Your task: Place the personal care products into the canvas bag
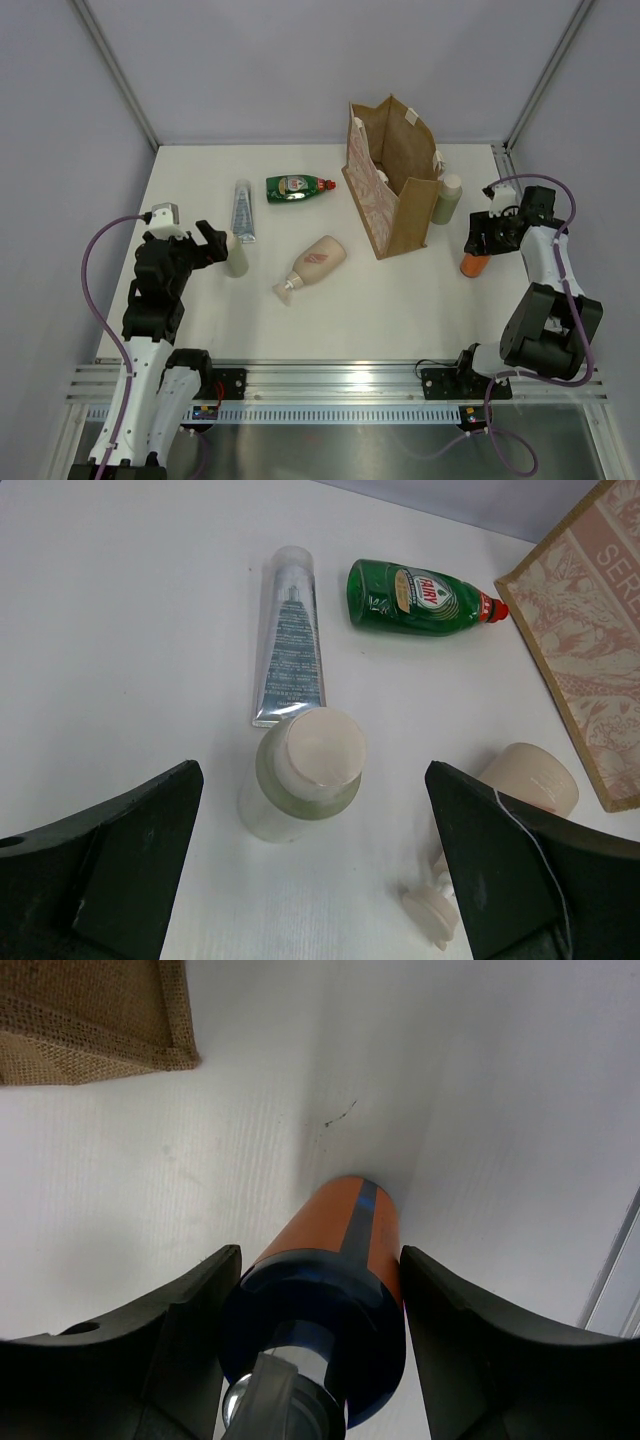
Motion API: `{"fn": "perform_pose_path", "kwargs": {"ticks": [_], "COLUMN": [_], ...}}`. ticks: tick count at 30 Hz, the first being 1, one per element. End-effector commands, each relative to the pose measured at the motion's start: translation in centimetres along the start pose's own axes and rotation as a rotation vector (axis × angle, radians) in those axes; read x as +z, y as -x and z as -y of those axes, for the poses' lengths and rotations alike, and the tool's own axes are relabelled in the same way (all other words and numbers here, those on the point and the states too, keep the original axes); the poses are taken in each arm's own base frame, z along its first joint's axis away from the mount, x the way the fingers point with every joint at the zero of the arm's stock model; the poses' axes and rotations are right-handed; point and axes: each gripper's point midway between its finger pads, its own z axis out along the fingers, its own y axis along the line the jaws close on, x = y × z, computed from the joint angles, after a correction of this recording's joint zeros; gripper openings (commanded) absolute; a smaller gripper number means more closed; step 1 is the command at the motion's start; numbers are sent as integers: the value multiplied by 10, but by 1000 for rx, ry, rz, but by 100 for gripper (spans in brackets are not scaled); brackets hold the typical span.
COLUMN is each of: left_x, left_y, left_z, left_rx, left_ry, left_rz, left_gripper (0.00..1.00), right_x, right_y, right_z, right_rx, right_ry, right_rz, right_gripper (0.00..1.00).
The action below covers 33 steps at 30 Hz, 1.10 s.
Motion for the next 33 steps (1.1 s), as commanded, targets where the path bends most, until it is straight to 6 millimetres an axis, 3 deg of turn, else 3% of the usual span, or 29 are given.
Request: {"fn": "perform_pose_path", "kwargs": {"ticks": [1, 4, 6, 11, 15, 20, 21, 24, 29, 32, 33], "left_x": [-2, -2, -2, -2, -1, 0, 0, 1, -3, -5, -7], "left_y": [28, 28, 28, 28, 28, 26, 26, 26, 32, 33, 34], "left_z": [9, 10, 11, 10, 9, 8, 8, 7, 14, 23, 25], "left_rx": [27, 27, 27, 29, 31, 31, 34, 37, 46, 59, 64], "left_ry": [-32, -35, -39, -37, -29, -25, -25, -25, -62, -112, -127], "left_rz": [81, 79, 78, 78, 77, 69, 67, 67, 97, 112, 121], "left_gripper": [99, 99, 99, 99, 99, 99, 99, 99, 99, 99, 99], "right_x": [-31, -55, -69, -96, -130, -189, -205, -230, -234, -202, -180], "right_y": [39, 56, 62, 71, 92, 144, 163, 201, 261, 299, 314], "right_z": [-2, -15, -31, -62, -80, -96, -100, -114, -142, -159, -155], "right_rx": [-39, -52, -53, -43, -82, -137, -163, -211, -280, -290, -280], "right_ry": [-49, -30, 15, 128, 152, 166, 174, 203, 254, 303, 300], "right_rz": [147, 217, 258, 306, 411, 557, 602, 673, 758, 752, 733], "right_gripper": [20, 5, 1, 0, 0, 0, 0, 0, 0, 0, 0]}}
